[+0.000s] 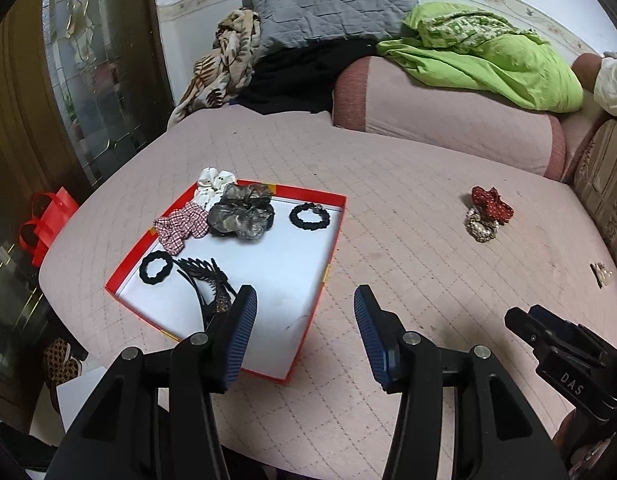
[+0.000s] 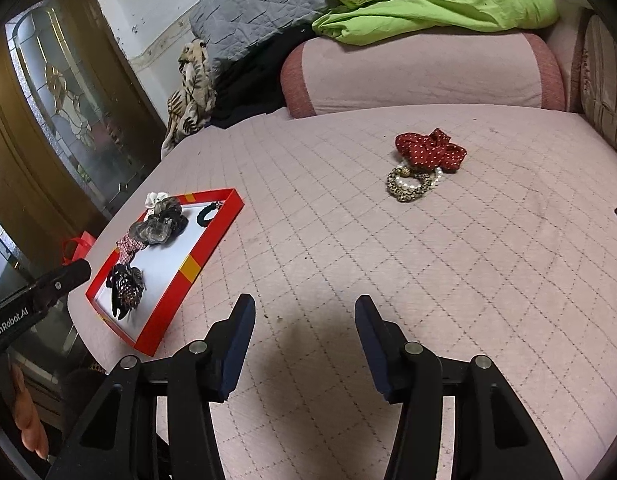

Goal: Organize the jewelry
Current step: 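Move both tools away from tray toward red scrunchie and pearl bracelets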

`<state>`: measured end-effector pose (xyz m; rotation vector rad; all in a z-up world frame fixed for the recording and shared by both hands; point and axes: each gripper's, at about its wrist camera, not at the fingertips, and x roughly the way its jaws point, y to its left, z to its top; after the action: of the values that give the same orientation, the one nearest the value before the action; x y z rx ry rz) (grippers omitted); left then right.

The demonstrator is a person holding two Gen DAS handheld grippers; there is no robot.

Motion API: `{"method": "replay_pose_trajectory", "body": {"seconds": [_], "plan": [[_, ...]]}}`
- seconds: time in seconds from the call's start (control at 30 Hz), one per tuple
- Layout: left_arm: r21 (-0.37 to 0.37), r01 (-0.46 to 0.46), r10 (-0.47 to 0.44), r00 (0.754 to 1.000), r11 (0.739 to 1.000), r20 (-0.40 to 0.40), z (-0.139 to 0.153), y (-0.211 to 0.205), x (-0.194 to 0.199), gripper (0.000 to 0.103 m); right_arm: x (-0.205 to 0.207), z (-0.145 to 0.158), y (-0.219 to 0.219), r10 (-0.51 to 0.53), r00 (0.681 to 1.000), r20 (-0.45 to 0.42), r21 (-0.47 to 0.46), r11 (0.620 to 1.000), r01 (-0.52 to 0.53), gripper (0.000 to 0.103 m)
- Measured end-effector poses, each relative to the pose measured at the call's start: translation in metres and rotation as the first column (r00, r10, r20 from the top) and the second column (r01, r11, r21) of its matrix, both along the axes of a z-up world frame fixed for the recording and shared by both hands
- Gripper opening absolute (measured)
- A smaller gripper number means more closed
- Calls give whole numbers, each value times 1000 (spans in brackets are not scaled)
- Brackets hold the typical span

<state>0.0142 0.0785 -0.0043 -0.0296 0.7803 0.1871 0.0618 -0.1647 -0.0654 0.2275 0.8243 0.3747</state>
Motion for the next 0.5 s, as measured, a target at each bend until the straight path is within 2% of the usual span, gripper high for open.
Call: {"method": "replay_pose_trajectory", "body": {"seconds": [0.5], "plan": [[-17,29,-29,999,999,-16,-8,-11,-4,50,-10,1,-13,-39,999,1,-29,999,39,57]]}}
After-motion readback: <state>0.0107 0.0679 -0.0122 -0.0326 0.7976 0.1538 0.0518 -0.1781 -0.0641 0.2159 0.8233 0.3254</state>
